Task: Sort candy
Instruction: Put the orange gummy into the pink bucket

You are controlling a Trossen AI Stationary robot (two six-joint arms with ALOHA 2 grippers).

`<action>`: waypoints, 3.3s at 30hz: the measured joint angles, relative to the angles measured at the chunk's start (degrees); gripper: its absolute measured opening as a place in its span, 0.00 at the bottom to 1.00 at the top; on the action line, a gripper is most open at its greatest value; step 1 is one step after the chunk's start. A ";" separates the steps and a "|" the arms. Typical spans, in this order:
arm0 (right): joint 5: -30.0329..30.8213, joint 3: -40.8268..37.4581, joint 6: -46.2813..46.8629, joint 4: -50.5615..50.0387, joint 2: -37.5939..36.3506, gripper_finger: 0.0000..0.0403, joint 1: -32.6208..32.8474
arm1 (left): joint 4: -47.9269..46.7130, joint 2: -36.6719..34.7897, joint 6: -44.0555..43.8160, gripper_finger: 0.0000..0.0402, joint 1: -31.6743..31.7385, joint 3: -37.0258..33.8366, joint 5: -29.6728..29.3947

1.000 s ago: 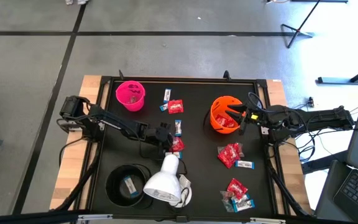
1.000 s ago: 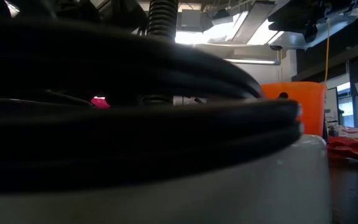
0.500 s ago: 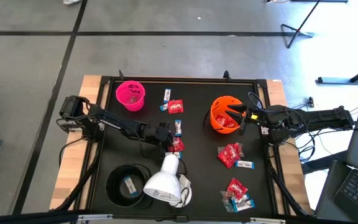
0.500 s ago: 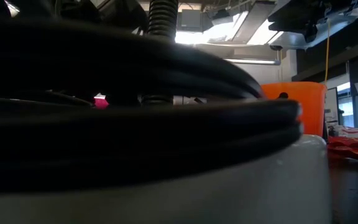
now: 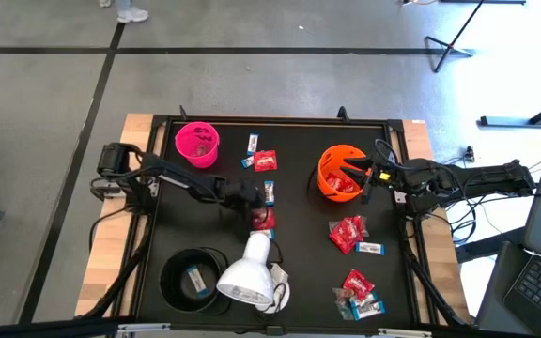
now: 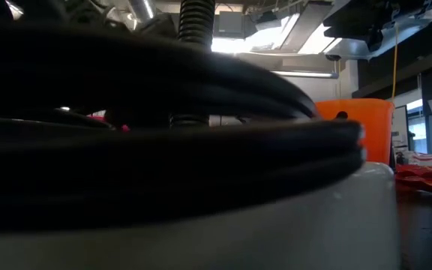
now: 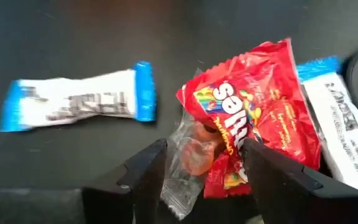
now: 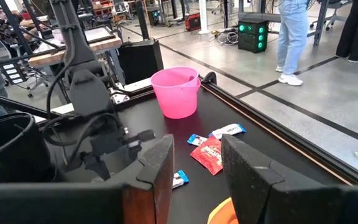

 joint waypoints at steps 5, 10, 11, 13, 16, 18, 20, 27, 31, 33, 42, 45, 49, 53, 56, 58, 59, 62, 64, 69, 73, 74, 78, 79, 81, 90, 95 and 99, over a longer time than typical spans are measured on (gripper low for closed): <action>0.32 0.00 0.01 0.20 0.86 0.33 0.01 | 1.86 2.98 -0.08 0.51 0.03 0.27 0.97; -0.16 0.00 0.87 0.15 0.98 0.33 0.02 | 3.31 2.77 0.39 0.41 0.00 0.11 1.32; -0.22 0.00 0.87 0.15 0.97 0.33 0.02 | 3.55 2.73 0.51 0.37 0.00 0.06 1.23; -0.39 0.00 0.87 0.12 0.98 0.33 0.01 | 4.24 2.74 0.64 0.29 0.00 -0.01 1.22; -0.47 0.00 0.87 0.19 0.95 0.33 0.00 | 4.34 2.75 1.52 0.15 0.00 -0.01 1.36; -0.59 0.00 0.87 0.16 0.98 0.33 0.00 | 4.51 2.72 1.69 0.06 0.00 -0.01 1.39; -0.59 0.00 0.86 0.15 0.98 0.33 0.01 | 4.41 2.05 1.69 0.02 0.00 -0.03 1.36; -0.65 0.00 0.87 0.15 0.95 0.33 0.00 | 4.08 -5.03 1.97 0.00 0.00 -0.21 0.70; -1.08 0.00 0.86 0.14 0.95 0.33 0.01 | 3.76 -11.32 2.19 0.00 -0.31 -0.21 -1.37; -1.09 0.00 0.85 0.13 0.98 0.33 0.02 | 3.82 -14.58 3.03 0.00 -0.32 -0.18 -1.67; -1.58 0.00 1.54 0.17 0.98 0.33 0.00 | 3.81 -22.91 3.92 0.00 -0.35 -0.14 -0.25; -3.35 0.02 2.87 0.67 2.38 0.33 0.00 | 4.88 -23.47 5.18 0.00 -0.35 -0.14 -0.65; -5.10 0.00 2.80 2.97 5.73 0.33 0.02 | 8.33 -23.48 7.64 0.00 -0.23 -0.14 -1.60; -5.64 0.02 2.31 10.59 10.96 0.33 0.01 | 11.86 -23.48 10.26 0.00 -0.02 -0.12 -3.45; -7.28 0.02 0.78 17.34 14.95 0.33 0.00 | 13.51 -23.48 12.81 0.00 0.00 -0.11 -4.90; -8.35 0.02 -0.21 21.85 17.42 0.33 0.00 | 14.09 -23.48 14.49 0.00 0.00 -0.10 -5.95; -9.23 0.02 -0.54 23.99 18.50 0.33 -0.01 | 14.32 -23.48 15.37 0.00 0.00 -0.10 -6.62; -10.92 0.02 -0.66 29.82 21.52 0.33 -0.73 | 15.24 -23.48 17.72 0.00 0.00 -0.10 -8.64; -11.53 0.02 -0.35 33.03 23.48 0.33 -1.35 | 15.58 -23.48 18.80 0.00 0.00 -0.10 -10.63; -11.67 0.02 1.10 38.75 28.28 0.33 -3.25 | 16.58 -23.48 21.65 0.00 0.00 -0.10 -12.70; -14.21 0.02 2.94 41.90 31.52 0.33 -4.78 | 16.60 -23.48 23.71 0.00 -0.04 -0.10 -13.08; -15.29 0.02 3.66 42.79 32.30 0.33 -5.14 | 16.64 -23.48 24.06 0.00 -0.03 -0.10 -13.45; -18.46 0.02 5.19 46.91 35.06 0.33 -5.72 | 17.66 -23.48 24.60 0.00 0.00 -0.10 -13.95; -19.02 0.02 5.52 47.78 35.59 0.33 -5.73 | 18.11 -23.48 24.64 0.00 0.00 -0.10 -13.97; -20.12 0.02 6.10 49.41 36.48 0.33 -5.73 | 18.41 -23.48 25.22 0.00 0.00 -0.07 -13.97; -25.00 2.51 8.81 51.12 37.76 0.33 -5.62 | 18.94 -23.46 26.10 0.00 0.81 -0.07 -14.08; -24.94 4.80 8.79 49.47 37.76 0.33 -5.64 | 19.03 -23.46 26.12 0.00 0.99 -0.06 -14.06; -22.75 6.04 8.50 46.67 37.74 0.33 -5.64 | 19.38 -23.46 26.12 0.00 0.97 -0.05 -13.97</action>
